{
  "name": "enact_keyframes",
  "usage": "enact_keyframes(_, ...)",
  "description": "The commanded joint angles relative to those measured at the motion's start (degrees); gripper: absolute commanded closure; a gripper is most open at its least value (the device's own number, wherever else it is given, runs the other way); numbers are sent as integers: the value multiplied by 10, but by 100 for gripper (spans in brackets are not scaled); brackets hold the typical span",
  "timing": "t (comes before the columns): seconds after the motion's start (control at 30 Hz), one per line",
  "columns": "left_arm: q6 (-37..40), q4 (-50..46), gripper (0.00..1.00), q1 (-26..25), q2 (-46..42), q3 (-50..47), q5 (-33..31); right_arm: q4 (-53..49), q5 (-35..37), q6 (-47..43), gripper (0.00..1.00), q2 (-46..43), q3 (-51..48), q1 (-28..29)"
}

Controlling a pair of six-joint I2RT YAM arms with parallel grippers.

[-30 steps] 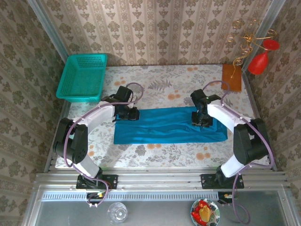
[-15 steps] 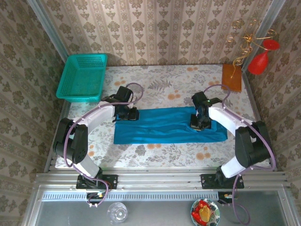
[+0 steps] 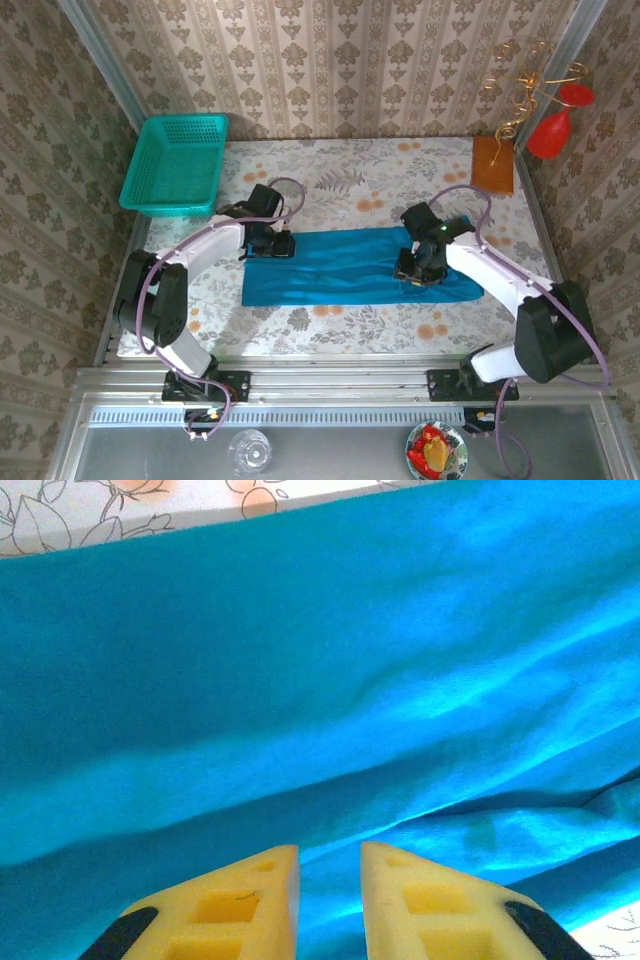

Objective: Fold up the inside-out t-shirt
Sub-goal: Smooth out the T-shirt at the center of the table.

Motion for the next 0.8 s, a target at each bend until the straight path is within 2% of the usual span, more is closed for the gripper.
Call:
enact_keyframes(0.0,15,-20,76,-4,5,13,-7,-34,13,-45,58,-19,47,-49)
enact_keyframes(0.1,12,-18,76,-4,2,10,-8,-34,32,-94,56,9,66,-105)
enact_keyframes(0.27,9,-14,76,-4,-7,0,-10,-17,-7,-155,53,123,103,-171)
enact_keyframes(0.5,7,-12,76,-4,-19,-14,-16,12,-93,-192,51,239,133,-179)
enact_keyframes(0.6,10,-16,76,-4,-19,-15,-19,-14,-46,-182,56,235,118,-177)
enact_keyframes(0.77,12,-12,76,-2,-19,-17,-12,-29,-8,-138,62,138,23,-178)
